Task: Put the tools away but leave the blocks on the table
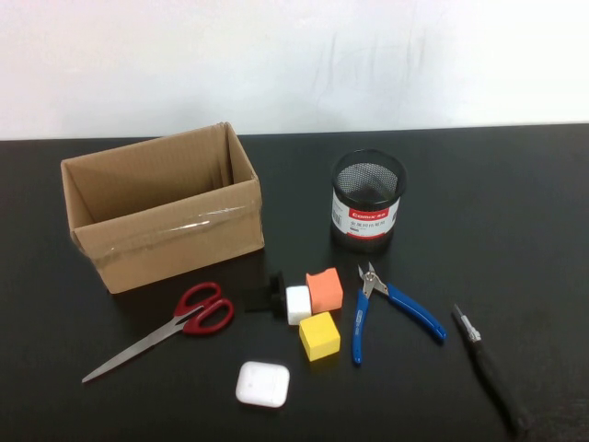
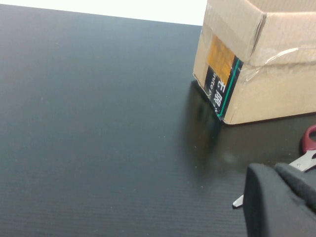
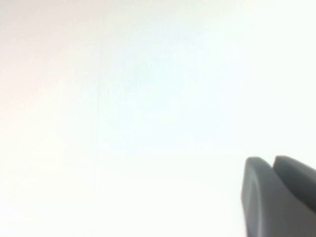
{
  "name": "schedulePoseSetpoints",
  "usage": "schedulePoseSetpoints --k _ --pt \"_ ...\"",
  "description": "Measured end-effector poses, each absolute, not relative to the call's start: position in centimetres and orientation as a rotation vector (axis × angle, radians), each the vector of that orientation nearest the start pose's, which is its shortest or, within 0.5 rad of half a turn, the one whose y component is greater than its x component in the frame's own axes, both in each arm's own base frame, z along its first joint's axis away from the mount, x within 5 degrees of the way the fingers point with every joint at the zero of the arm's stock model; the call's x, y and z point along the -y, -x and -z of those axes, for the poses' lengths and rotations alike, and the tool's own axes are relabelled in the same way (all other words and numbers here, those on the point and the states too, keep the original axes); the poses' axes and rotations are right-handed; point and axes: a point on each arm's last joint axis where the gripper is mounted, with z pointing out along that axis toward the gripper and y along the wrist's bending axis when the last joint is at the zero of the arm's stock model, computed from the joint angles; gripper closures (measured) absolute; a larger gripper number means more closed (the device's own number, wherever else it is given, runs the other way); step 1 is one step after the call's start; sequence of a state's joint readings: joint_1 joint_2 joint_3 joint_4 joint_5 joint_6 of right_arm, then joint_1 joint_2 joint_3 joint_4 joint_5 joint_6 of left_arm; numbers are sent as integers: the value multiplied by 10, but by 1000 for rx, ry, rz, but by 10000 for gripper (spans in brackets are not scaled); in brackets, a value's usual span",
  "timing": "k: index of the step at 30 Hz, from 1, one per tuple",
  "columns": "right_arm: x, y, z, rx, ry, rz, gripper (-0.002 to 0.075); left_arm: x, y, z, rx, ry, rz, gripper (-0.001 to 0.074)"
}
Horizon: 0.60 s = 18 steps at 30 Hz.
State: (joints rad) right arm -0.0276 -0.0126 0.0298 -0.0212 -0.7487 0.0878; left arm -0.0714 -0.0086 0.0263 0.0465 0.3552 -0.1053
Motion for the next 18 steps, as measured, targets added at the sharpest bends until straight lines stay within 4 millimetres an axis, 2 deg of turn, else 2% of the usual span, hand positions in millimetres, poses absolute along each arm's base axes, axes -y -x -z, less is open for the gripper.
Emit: schedulePoseSetpoints --k 4,8,12,14,18 --pt "3 -16 -285 -627 -68 -72 733 2 -53 -173 -1857 2 77 739" --pt "9 3 -330 -525 -156 -114 733 2 -53 -173 -1857 2 77 739" --pt "11 27 -378 -494 -201 -193 733 2 -53 -173 -1857 2 77 739" --pt "9 32 -403 -544 -193 -217 733 2 -53 -173 -1857 2 77 739" --pt "2 19 -441 -795 -161 -247 733 2 -53 -173 -1857 2 77 739"
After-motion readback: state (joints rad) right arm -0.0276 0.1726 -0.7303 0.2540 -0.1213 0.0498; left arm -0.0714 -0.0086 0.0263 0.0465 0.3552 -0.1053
